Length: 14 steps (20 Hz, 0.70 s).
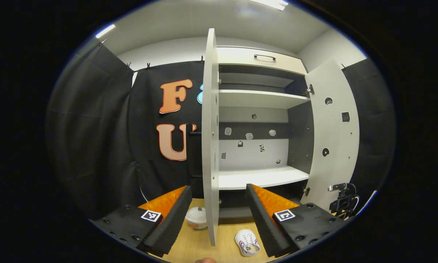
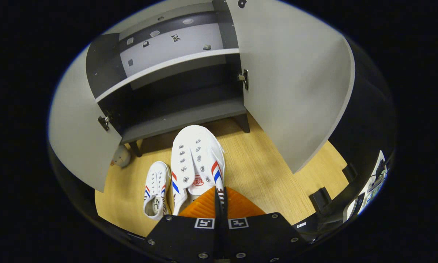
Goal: Grab one shoe with the right hand and put it into the shoe cabinet, grab the other shoe with the left hand and put it into the shoe cabinet; then close the right door with the right hand and the left door with the left hand.
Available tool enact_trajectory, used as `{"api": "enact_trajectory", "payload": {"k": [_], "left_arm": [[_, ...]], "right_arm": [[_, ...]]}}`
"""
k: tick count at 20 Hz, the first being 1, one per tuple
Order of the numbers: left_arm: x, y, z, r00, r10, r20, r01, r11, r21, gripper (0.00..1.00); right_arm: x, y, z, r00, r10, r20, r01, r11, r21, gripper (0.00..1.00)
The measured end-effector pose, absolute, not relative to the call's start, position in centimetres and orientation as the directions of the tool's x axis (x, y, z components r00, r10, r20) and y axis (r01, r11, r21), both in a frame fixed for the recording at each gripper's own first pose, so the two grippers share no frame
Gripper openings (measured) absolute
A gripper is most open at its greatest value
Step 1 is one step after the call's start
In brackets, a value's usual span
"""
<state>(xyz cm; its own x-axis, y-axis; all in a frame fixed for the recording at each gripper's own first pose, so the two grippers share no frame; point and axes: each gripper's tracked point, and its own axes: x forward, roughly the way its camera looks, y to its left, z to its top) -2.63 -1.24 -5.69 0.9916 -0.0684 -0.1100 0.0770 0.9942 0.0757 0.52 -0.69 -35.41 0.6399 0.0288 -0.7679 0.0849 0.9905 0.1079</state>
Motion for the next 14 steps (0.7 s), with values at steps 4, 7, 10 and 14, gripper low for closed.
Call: {"api": "enact_trajectory", "payload": {"k": [4, 7, 10, 14], "left_arm": [[-2.6, -1.3, -5.4, 0.992, -0.086, -0.093, 0.092, 0.994, 0.065, 0.96], [-2.7, -1.6, -5.5, 0.992, -0.094, -0.088, 0.099, 0.993, 0.057, 0.96], [-2.9, -2.1, -6.0, 0.99, -0.113, -0.088, 0.118, 0.992, 0.051, 0.96], [-3.1, -2.6, -6.7, 0.988, -0.126, -0.091, 0.13, 0.991, 0.036, 0.96]], "right_arm": [[2.9, 0.0, -25.2, 0.708, 0.066, -0.703, 0.062, 0.986, 0.155, 0.0], [5.5, 2.0, -20.6, 0.752, 0.106, -0.651, 0.027, 0.981, 0.191, 0.0], [6.7, 2.8, -16.6, 0.794, 0.113, -0.597, -0.001, 0.983, 0.186, 0.0], [9.4, 2.4, -11.3, 0.835, 0.106, -0.54, -0.006, 0.983, 0.183, 0.0]]}}
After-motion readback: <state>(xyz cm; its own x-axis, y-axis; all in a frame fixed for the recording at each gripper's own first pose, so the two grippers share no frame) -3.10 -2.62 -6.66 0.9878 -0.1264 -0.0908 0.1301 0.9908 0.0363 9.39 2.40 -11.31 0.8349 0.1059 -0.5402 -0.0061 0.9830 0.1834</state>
